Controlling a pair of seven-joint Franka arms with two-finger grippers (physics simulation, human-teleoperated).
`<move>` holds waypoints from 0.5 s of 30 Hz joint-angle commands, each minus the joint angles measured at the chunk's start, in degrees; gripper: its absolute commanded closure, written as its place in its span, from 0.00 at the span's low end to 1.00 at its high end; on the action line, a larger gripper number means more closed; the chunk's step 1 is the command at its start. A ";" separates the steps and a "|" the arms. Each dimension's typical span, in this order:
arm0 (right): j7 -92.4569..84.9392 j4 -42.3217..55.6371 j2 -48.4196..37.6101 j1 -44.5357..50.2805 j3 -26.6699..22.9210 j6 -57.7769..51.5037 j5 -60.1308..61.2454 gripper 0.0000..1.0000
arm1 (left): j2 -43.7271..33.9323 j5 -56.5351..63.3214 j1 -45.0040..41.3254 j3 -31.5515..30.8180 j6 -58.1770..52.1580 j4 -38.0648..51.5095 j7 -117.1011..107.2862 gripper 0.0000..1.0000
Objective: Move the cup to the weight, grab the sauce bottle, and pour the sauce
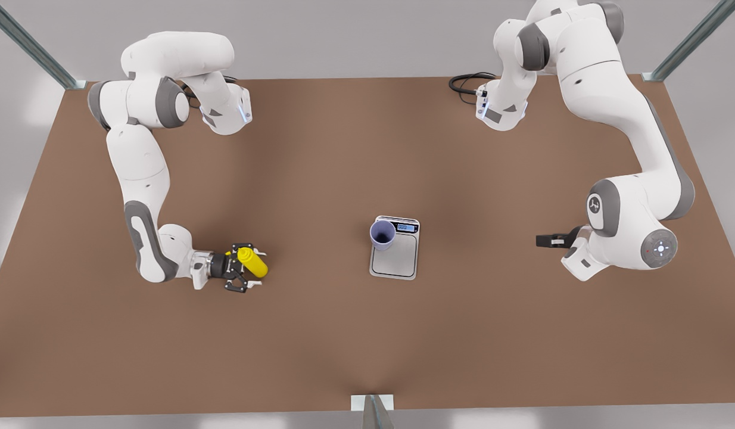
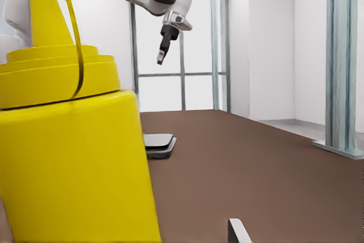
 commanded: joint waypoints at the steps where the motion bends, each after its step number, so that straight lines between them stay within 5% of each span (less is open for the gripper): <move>1: 0.00 0.00 -0.01 -0.03 0.00 -0.07 0.01 0.00 | 0.00 0.08 0.00 0.08 0.00 -0.02 0.00 0.00; 15: 0.00 0.09 0.08 0.24 0.18 0.10 1.94 0.00 | 0.00 -0.01 0.00 -0.01 0.00 0.06 0.00 0.00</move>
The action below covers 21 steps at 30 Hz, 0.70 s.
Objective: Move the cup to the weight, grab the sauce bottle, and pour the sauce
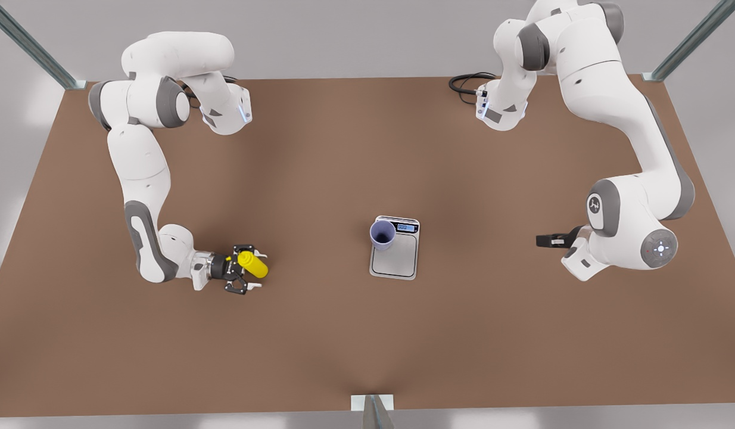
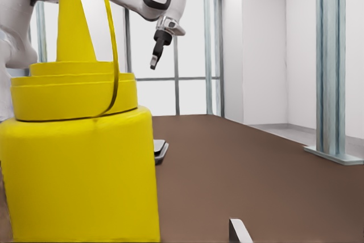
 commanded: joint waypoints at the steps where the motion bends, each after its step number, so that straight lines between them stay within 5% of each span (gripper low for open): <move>1: 0.00 0.00 0.00 0.00 0.00 0.01 0.04 0.00 | -0.01 0.00 0.01 0.04 0.00 0.00 0.00 0.00; 21: -0.44 -2.46 -0.88 -2.11 -1.40 -2.54 -3.91 0.00 | -0.01 0.17 -0.43 0.04 0.79 0.09 -0.26 0.00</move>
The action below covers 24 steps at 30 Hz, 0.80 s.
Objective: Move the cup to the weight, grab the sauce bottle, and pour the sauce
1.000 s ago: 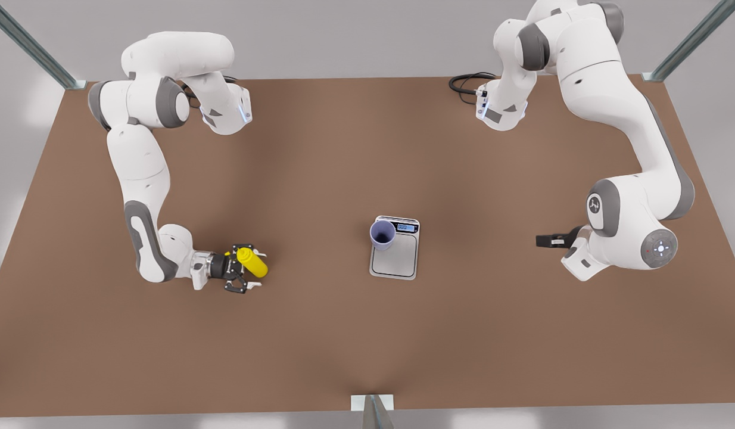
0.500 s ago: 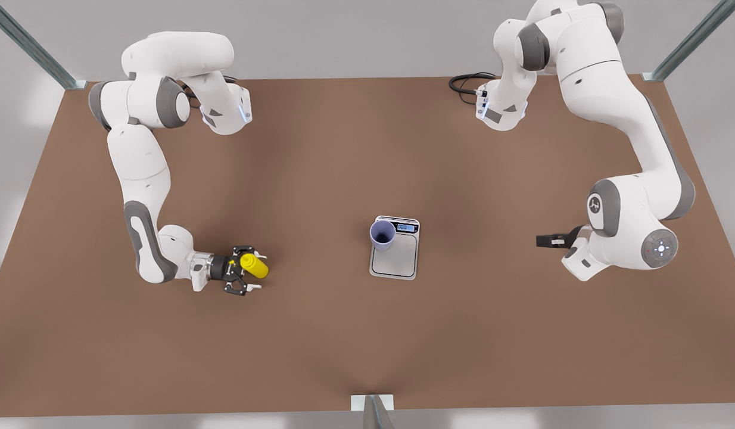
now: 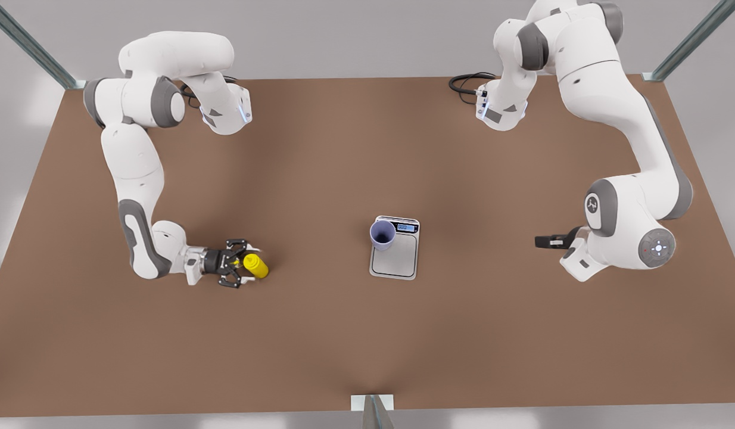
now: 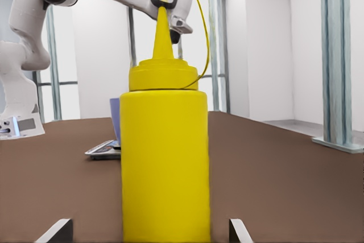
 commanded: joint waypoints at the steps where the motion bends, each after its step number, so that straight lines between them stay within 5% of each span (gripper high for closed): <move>1: 0.09 -0.08 -0.12 -0.19 0.00 0.00 -0.08 0.00 | -0.01 0.02 0.00 0.00 0.00 0.03 0.00 0.00; 17: 1.23 -0.70 -6.63 -2.13 -5.98 0.35 -13.96 0.00 | -0.27 -0.15 0.09 0.00 0.00 0.21 0.09 0.00; 21: 32.94 -1.05 -27.62 -0.38 -9.14 13.35 -39.61 0.00 | -0.80 0.11 0.09 0.09 0.09 1.00 0.79 0.00; 24: 88.83 -1.05 -40.37 8.07 -7.74 20.57 -67.30 0.00 | -0.80 0.37 0.09 0.27 0.09 2.85 0.88 0.00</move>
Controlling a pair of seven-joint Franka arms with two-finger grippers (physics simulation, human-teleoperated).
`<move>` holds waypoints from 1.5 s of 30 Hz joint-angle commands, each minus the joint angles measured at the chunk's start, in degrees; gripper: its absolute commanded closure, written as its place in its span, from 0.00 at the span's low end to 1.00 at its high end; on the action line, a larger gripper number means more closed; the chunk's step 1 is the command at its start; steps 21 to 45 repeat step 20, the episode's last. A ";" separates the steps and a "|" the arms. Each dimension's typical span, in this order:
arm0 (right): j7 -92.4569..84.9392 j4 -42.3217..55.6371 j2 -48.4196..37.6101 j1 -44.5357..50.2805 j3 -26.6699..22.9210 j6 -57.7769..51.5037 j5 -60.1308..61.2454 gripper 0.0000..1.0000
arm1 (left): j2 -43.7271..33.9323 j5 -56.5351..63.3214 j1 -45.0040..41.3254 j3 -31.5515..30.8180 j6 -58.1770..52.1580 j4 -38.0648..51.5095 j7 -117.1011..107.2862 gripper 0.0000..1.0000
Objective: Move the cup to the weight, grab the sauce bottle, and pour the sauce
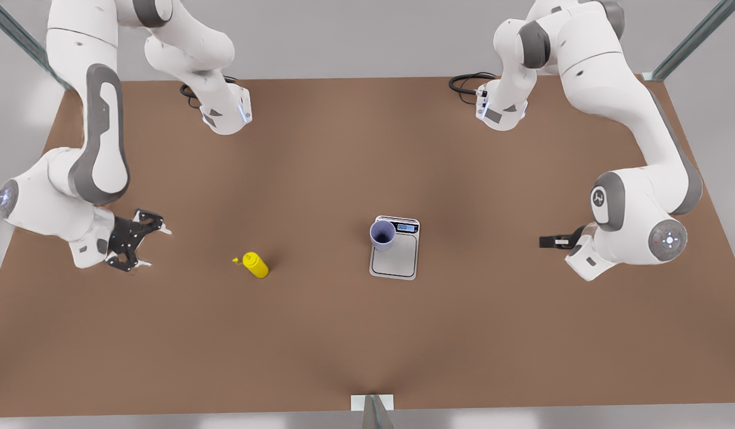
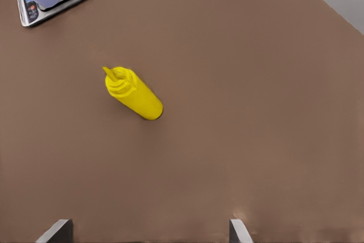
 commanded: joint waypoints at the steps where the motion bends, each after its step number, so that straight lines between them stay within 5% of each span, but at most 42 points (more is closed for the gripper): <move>1: 4.81 0.13 -0.13 -0.34 0.21 -0.01 -1.16 0.00 | -0.04 0.19 0.00 0.02 0.00 0.01 0.00 0.00; 4: 33.74 12.43 1.98 0.44 0.83 -15.22 -16.64 0.00 | -0.13 0.37 -0.09 0.29 -0.09 0.72 0.00 0.00; 7: 52.02 15.95 1.63 -0.60 1.18 -17.15 -15.76 0.00 | -1.01 0.54 -0.09 0.46 -0.26 1.16 0.00 0.00; 8: 53.44 16.04 1.37 -5.87 6.27 -16.89 -16.73 0.00 | -1.01 0.54 -0.09 0.73 -0.35 1.24 0.00 0.00; 18: 50.63 16.65 1.80 -5.79 6.28 -16.71 -16.82 0.00 | -12.79 8.54 -6.94 0.20 -1.23 0.19 5.19 0.00; 45: 50.71 16.65 1.72 -5.79 6.28 -16.80 -16.82 0.00 | -12.79 8.54 -6.94 0.29 -1.23 0.19 5.19 0.00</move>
